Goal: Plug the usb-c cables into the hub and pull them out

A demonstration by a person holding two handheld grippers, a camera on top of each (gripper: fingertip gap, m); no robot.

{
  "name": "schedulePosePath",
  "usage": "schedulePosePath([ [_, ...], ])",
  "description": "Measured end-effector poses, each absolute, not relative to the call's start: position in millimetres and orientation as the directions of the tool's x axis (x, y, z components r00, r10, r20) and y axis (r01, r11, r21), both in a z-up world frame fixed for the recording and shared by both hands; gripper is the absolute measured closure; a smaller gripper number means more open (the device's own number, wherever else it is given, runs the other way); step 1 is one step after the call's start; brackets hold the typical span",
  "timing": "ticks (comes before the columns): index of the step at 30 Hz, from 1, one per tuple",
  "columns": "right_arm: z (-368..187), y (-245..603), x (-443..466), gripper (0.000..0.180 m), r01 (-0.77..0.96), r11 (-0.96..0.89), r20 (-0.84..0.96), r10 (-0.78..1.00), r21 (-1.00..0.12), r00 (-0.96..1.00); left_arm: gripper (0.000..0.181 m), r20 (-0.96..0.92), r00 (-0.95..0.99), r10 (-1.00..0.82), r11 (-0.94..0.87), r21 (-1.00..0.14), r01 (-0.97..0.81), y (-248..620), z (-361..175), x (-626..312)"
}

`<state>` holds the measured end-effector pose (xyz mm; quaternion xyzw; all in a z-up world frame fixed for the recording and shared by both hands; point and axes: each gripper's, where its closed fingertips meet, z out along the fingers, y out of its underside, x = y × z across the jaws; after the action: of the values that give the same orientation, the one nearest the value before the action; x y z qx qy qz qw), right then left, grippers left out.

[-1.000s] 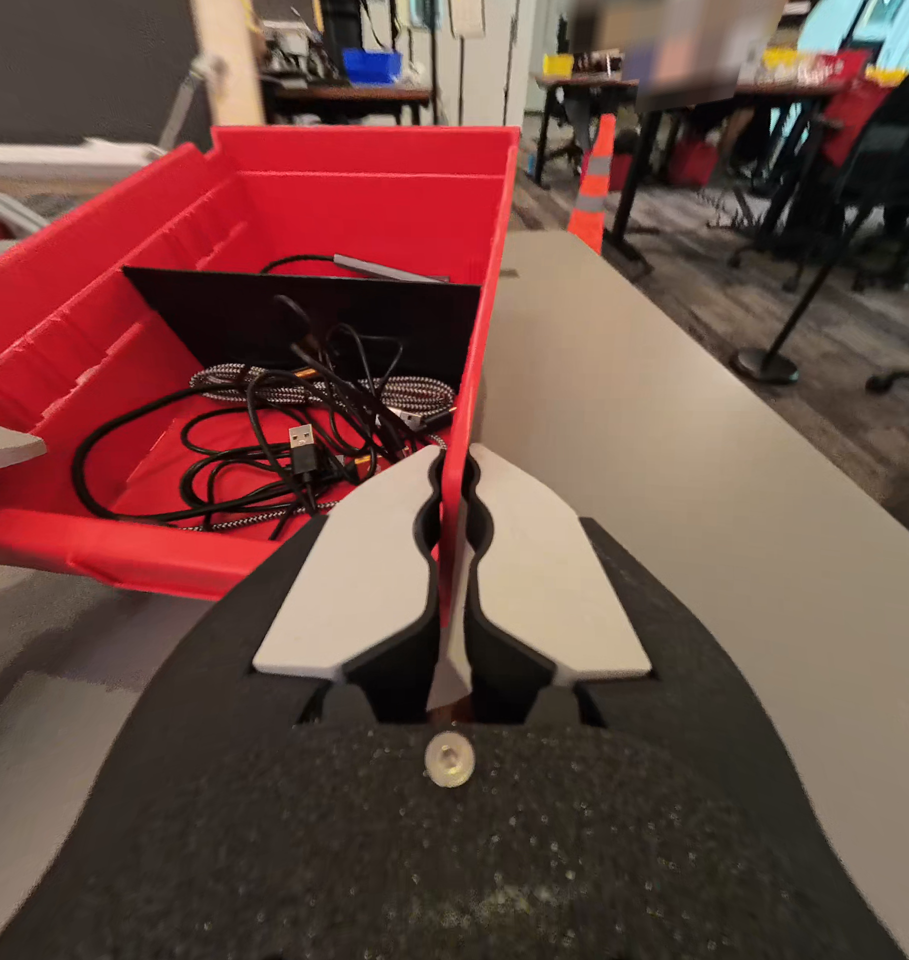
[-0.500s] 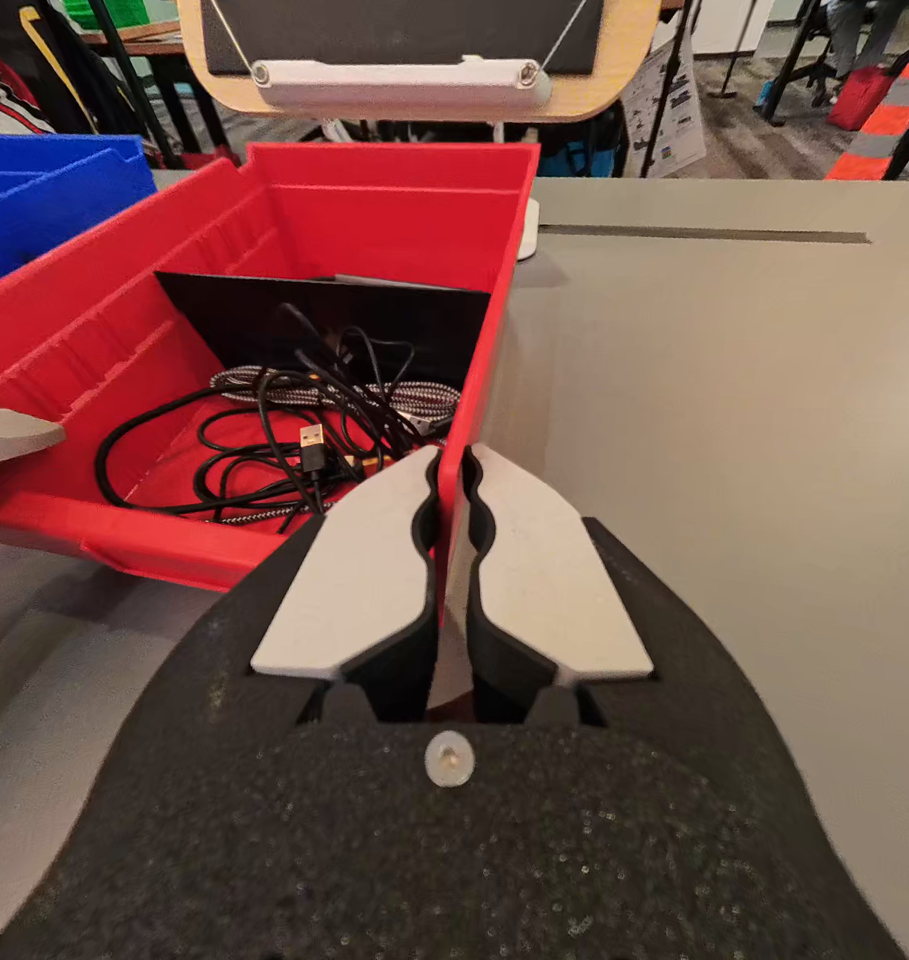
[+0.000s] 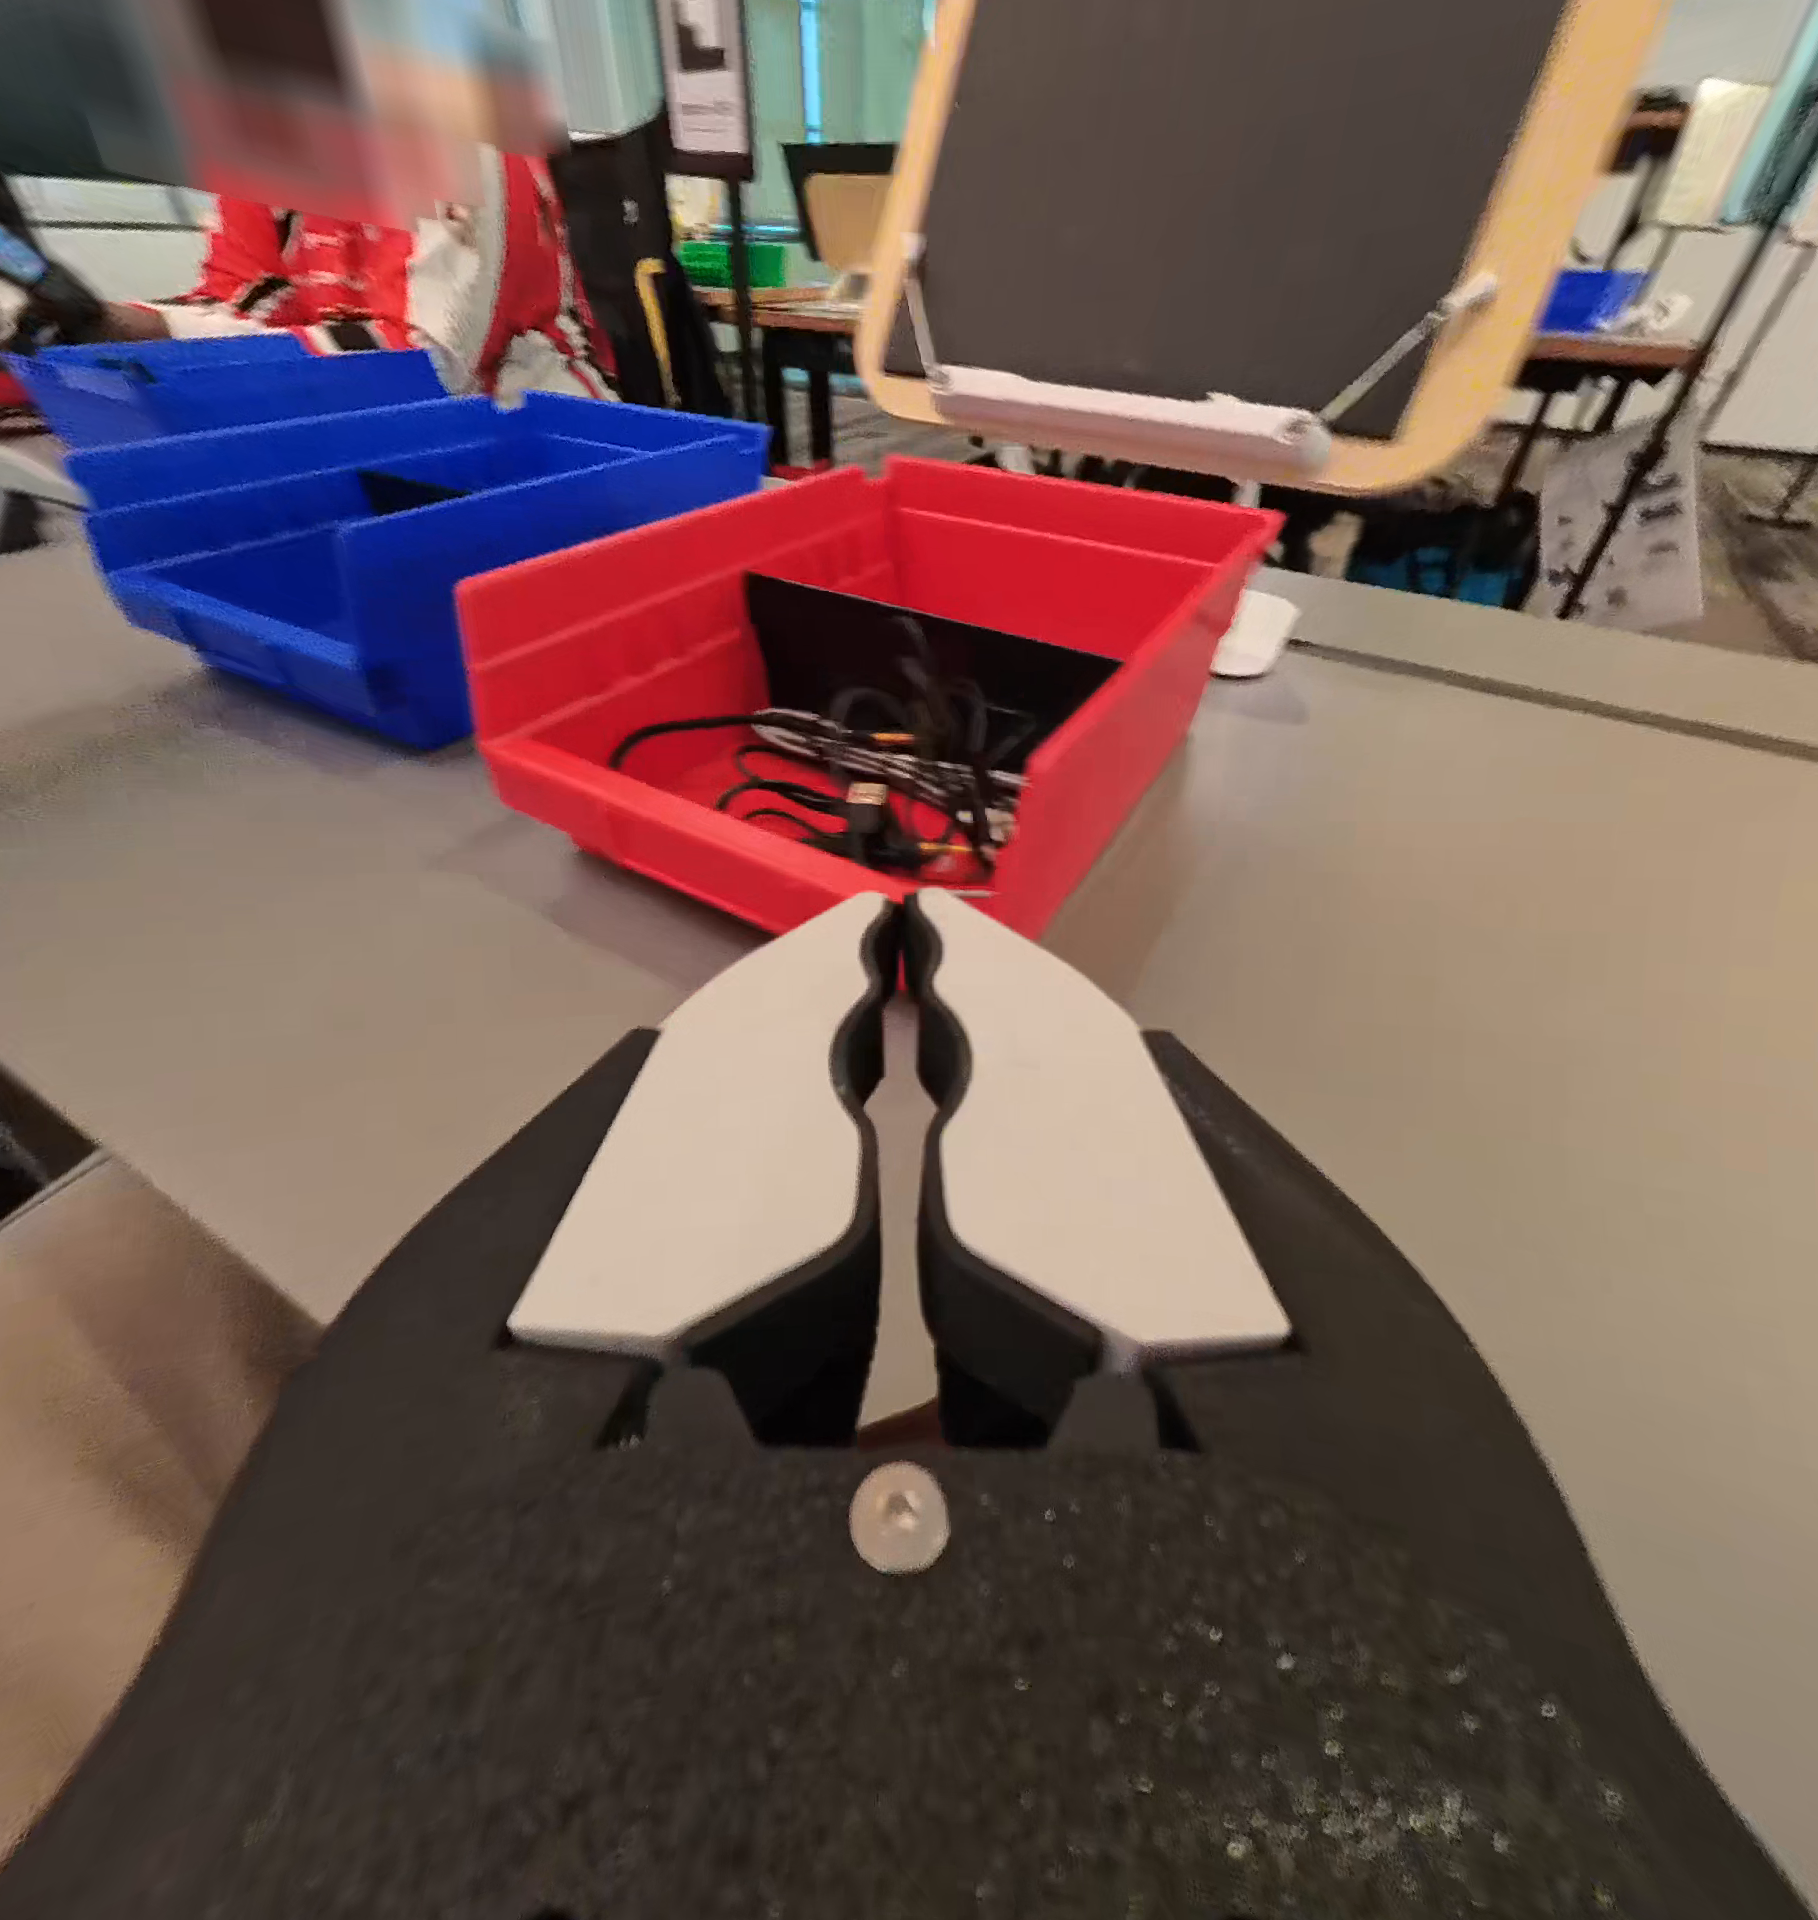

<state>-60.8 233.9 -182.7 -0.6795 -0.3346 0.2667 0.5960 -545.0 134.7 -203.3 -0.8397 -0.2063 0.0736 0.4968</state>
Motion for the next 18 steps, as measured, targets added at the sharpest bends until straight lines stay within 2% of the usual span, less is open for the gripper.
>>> schedulePosePath([
  [1,-185.7,223.9,-74.1,0.18,0.159,-0.055,0.052,0.798,-0.986,0.6,0.13,0.105,0.899,0.426,-0.465,-0.827,0.317,132.9,-216.3,-562.3],
  [3,-199.6,201.5,-105.5,0.178,0.222,-0.065,0.059,0.858,-0.973,0.51,0.134,0.23,0.927,0.296,-0.436,-0.831,0.346,144.8,-218.8,-564.3],
  [6,-218.6,164.1,-156.1,0.175,0.283,-0.098,0.01,0.934,-0.954,0.358,0.149,0.19,0.944,0.269,-0.406,-0.866,0.29,159.3,-219.7,-581.9],
  [8,-227.8,142.3,-187.2,0.17,0.337,-0.109,-0.017,0.964,-0.935,0.266,0.172,0.2,0.957,0.21,-0.437,-0.856,0.276,169.4,-223.0,-576.0],
  [10,-229.5,132.5,-214.2,0.165,0.366,-0.089,-0.005,0.974,-0.926,0.226,0.177,0.143,0.96,0.239,-0.453,-0.859,0.241,169.9,-224.4,-575.9],
  [13,-222.9,138.8,-251.7,0.153,0.361,-0.082,0.024,0.96,-0.929,0.279,0.178,0.057,0.955,0.291,-0.469,-0.861,0.194,156.3,-225.3,-567.2],
  [18,-214.6,149.2,-307.9,0.133,0.313,-0.16,-0.034,0.927,-0.936,0.374,0.176,0.101,0.949,0.298,-0.46,-0.856,0.235,112.3,-225.8,-528.0],
])
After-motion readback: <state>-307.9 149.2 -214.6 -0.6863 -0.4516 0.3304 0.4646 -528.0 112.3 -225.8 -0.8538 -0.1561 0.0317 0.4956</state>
